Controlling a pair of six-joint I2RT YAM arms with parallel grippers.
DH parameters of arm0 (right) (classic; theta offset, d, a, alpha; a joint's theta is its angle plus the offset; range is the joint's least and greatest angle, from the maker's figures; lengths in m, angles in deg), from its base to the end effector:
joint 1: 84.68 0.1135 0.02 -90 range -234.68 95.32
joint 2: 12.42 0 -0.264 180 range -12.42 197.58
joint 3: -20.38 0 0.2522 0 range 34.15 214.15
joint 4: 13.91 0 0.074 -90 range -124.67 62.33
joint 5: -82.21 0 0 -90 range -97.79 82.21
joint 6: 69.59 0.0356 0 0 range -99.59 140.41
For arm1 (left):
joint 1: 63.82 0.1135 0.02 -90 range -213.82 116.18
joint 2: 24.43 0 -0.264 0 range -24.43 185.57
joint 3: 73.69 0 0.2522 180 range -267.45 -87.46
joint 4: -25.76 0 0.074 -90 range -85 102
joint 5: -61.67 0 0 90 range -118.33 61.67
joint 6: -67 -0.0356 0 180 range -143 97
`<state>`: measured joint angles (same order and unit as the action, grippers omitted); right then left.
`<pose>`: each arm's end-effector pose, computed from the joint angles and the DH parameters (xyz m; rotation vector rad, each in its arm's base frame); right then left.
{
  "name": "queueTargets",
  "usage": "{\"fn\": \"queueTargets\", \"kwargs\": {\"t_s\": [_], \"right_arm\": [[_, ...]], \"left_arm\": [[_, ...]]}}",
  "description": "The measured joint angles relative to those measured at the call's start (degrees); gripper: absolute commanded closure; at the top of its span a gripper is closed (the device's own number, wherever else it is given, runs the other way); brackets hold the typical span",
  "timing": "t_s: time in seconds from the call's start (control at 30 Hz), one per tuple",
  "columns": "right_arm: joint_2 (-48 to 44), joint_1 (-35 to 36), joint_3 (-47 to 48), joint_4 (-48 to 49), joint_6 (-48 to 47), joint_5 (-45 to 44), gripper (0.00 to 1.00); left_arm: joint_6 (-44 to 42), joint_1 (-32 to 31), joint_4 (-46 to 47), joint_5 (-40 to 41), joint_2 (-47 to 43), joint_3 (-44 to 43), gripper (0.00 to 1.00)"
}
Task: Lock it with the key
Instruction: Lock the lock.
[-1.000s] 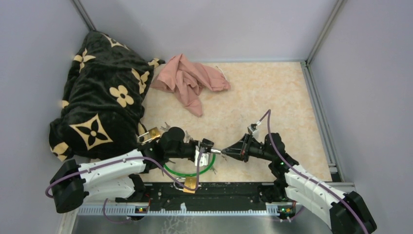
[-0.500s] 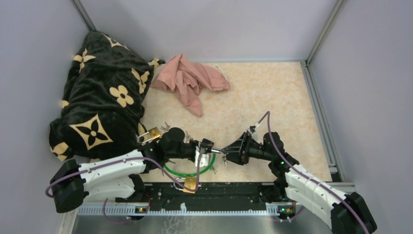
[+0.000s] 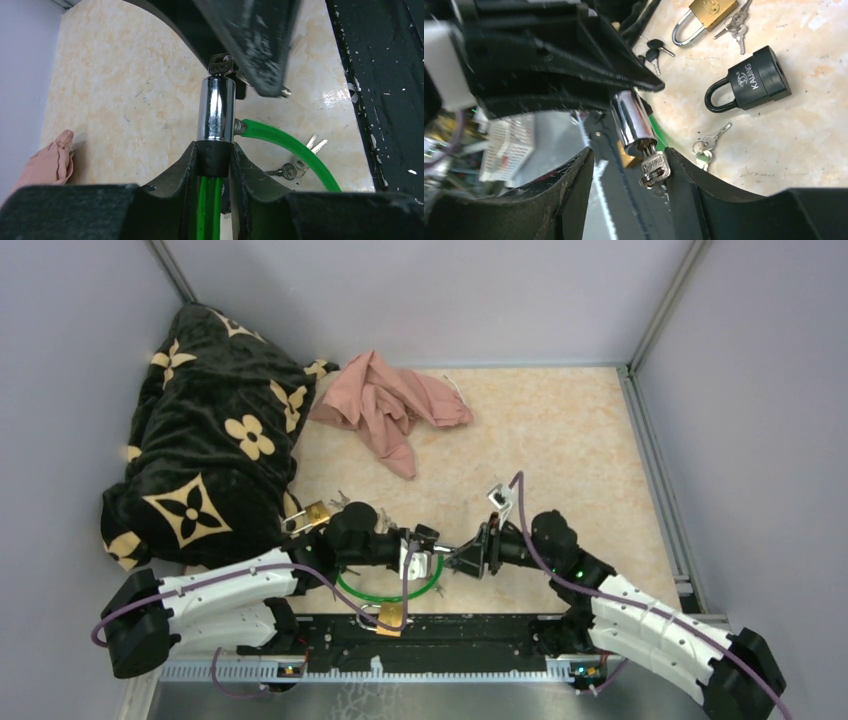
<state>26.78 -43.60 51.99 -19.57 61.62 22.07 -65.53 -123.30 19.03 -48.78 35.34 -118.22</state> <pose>0.1146 0.1234 0.2230 -0.4184 1.9926 1.4380 0.1061 -0.2044 0.2351 1.6678 1.0443 -0.5428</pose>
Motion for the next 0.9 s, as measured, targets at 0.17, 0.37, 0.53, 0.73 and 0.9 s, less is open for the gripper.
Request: {"fn": "queueTargets", "kwargs": {"t_s": [0.17, 0.37, 0.53, 0.73, 0.9], "right_arm": [[-1.3, 8.0, -8.0, 6.8, -8.0, -9.2, 0.45], [-3.3, 10.0, -14.2, 11.3, -9.9, -15.9, 0.32], [-3.1, 18.1, -17.4, 23.3, -10.5, -22.2, 0.32], [6.7, 23.6, -17.4, 39.8, -14.8, -29.5, 0.36], [16.6, 23.7, -17.4, 44.6, -15.8, -31.3, 0.41]], "left_arm": [[0.5, 0.0, 0.5, 0.1, -0.1, 0.5, 1.0], [0.5, 0.0, 1.0, 0.1, -0.3, 0.9, 1.0], [0.5, 0.0, 1.4, 0.2, -0.4, 1.1, 1.0], [0.6, 0.1, 1.4, 1.0, -0.4, 1.1, 1.0], [0.7, 0.0, 1.4, 1.0, -0.4, 1.1, 1.0]]}}
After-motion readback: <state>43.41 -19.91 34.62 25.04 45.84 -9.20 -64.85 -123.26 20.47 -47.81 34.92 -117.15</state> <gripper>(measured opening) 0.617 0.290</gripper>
